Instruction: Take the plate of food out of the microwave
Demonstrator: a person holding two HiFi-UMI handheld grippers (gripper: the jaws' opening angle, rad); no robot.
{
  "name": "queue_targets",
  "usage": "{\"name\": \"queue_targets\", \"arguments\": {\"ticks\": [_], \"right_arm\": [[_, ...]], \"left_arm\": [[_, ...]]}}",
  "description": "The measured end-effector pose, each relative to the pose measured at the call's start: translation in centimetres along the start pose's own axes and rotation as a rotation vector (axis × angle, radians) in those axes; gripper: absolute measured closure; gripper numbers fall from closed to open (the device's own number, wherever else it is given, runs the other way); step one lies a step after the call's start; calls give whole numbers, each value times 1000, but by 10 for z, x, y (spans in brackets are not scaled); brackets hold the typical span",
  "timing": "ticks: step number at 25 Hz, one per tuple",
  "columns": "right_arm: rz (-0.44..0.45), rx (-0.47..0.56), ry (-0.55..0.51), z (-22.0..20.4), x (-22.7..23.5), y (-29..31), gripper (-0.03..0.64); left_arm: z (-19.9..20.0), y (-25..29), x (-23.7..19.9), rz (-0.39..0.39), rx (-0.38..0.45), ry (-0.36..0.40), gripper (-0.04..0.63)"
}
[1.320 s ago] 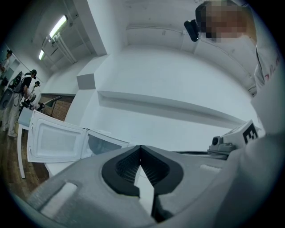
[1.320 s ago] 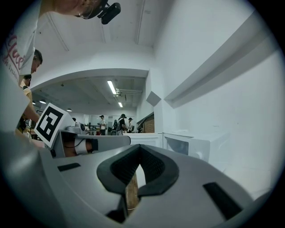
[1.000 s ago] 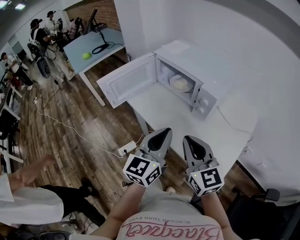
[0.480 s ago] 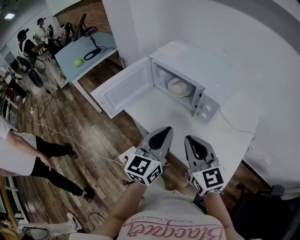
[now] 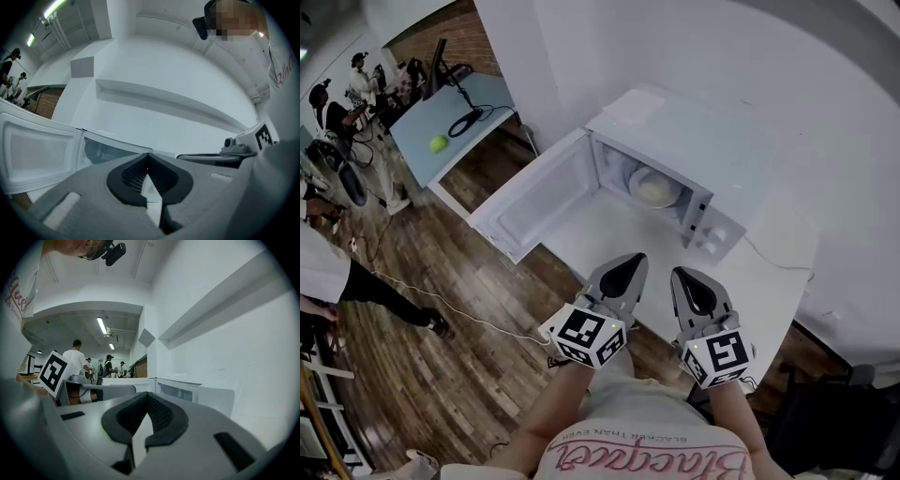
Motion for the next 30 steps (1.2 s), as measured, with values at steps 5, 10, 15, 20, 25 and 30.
{"name": "queue_targets", "arguments": {"ticks": [5,10,15,20,25,30], "right_arm": [[-43,-5,7,-1,10,20,606],[-94,-20,16,-1,21,40,606],[-144,-39,21,0,27,58,606],[-185,-68,27,-4,29,78,606],[-231,-88,35,-6,25,91,606],[-288,-96,51,-10,25,102,606]], "left_arm": [[2,24,-20,-43,-16,-1,591],[5,46,-37,-87,-24,10,591],[3,62,-55,-151,-43,-18,591],[1,76,-74,-190,-82,-20,589],[-4,88,-89,-255,-152,-52,508],[-6,98,-105,-267,-149,-72,415]]}}
Point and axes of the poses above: the fingertips, and each gripper's own axes: y forward along the fingers, x to its right, z out of its top, the point moved 9 cm from there along -y, backward along the fingers, and after that the axes turned 11 degrees about z, right-handed, at the moved point
